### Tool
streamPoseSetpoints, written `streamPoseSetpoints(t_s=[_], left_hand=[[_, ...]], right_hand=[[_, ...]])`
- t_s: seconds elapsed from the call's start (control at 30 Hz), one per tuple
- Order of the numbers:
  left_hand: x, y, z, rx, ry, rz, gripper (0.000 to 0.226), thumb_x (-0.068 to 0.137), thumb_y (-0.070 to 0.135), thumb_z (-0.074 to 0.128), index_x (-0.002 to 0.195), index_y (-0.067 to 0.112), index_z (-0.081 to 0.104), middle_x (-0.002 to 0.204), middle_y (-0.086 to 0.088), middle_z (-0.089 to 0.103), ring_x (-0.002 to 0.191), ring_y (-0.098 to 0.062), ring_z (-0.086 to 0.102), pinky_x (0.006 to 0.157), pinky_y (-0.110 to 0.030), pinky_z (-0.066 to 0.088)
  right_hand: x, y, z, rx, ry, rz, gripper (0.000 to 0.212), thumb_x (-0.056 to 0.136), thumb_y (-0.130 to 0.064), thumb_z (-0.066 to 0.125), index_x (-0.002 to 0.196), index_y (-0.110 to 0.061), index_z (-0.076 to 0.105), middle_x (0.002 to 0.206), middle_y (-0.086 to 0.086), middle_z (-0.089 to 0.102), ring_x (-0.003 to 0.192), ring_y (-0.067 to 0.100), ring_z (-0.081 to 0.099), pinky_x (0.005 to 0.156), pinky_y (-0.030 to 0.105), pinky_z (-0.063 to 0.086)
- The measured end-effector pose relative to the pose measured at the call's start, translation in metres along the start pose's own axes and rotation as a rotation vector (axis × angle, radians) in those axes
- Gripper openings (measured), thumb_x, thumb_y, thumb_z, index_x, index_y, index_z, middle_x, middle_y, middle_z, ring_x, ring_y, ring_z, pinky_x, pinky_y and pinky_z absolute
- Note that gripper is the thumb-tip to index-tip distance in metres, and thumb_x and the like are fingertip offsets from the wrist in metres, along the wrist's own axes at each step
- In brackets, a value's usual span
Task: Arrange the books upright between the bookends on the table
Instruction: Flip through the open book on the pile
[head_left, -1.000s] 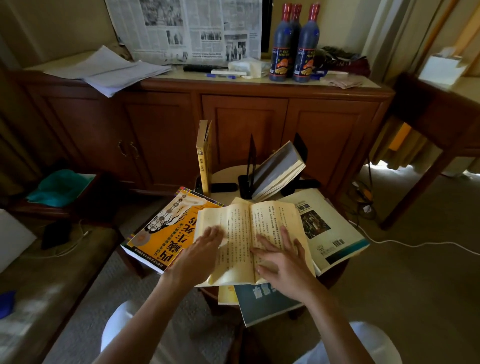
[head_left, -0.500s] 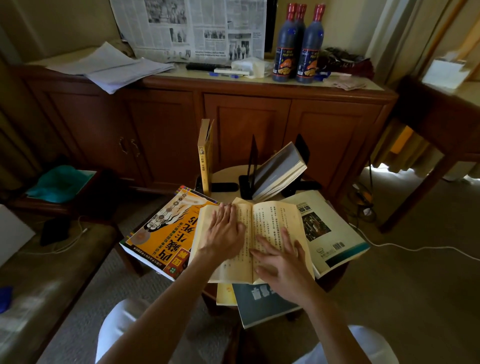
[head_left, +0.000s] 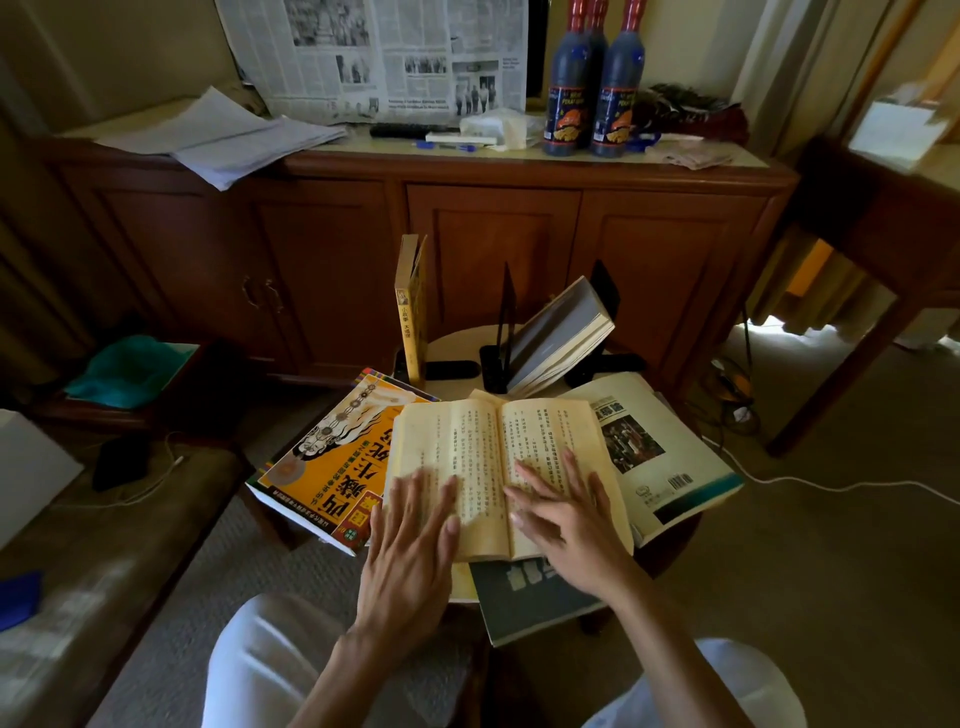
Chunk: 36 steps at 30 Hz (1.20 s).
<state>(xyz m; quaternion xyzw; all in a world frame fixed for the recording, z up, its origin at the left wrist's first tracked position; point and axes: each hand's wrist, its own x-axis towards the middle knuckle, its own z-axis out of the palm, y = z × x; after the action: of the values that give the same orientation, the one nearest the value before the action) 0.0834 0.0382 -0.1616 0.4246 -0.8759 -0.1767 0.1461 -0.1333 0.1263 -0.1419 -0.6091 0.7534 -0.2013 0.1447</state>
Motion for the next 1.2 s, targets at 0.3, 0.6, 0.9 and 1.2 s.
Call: streamPoseSetpoints(t_s=[0.3, 0.6, 0.9, 1.2], left_hand=[[0.032, 0.005, -0.023, 0.000, -0.002, -0.243, 0.097, 0.087, 0.080, 0.030, 0.156, 0.021, -0.005, 0.159, -0.006, 0.027, 0.144, -0.028, 0.026, 0.118, -0.048, 0.024], [0.096, -0.019, -0.050, -0.397, -0.229, -0.568, 0.117, 0.028, 0.083, 0.080, 0.114, 0.008, 0.058, 0.102, -0.003, 0.071, 0.095, -0.022, 0.070, 0.083, -0.045, 0.059], [0.102, -0.021, -0.065, -0.637, -0.313, -0.542, 0.100, 0.036, 0.057, 0.097, 0.115, 0.009, 0.059, 0.095, 0.000, 0.072, 0.081, -0.014, 0.072, 0.063, -0.031, 0.060], [0.092, 0.036, -0.090, -0.969, -0.267, -0.306, 0.042, 0.088, 0.012, 0.072, 0.123, 0.011, 0.049, 0.109, -0.004, 0.066, 0.100, -0.027, 0.067, 0.071, -0.036, 0.060]], right_hand=[[-0.014, 0.006, -0.009, 0.033, 0.356, 0.496, 0.098, 0.081, -0.080, 0.042, 0.151, -0.013, 0.027, 0.148, 0.010, 0.042, 0.137, 0.029, 0.037, 0.117, 0.050, 0.029], [-0.015, -0.005, -0.019, 0.236, 0.354, 0.684, 0.067, 0.073, -0.067, 0.070, 0.112, -0.015, 0.053, 0.119, 0.011, 0.045, 0.109, 0.029, 0.050, 0.075, 0.031, 0.052], [-0.027, -0.008, -0.041, 1.032, 0.394, 0.661, 0.046, 0.080, -0.019, 0.080, 0.118, -0.013, 0.054, 0.103, 0.005, 0.067, 0.090, 0.015, 0.065, 0.062, 0.027, 0.053], [-0.025, -0.023, -0.070, 1.225, 0.161, 0.484, 0.038, 0.089, -0.013, 0.066, 0.124, -0.027, 0.059, 0.110, 0.009, 0.070, 0.103, 0.026, 0.067, 0.080, 0.042, 0.056]])
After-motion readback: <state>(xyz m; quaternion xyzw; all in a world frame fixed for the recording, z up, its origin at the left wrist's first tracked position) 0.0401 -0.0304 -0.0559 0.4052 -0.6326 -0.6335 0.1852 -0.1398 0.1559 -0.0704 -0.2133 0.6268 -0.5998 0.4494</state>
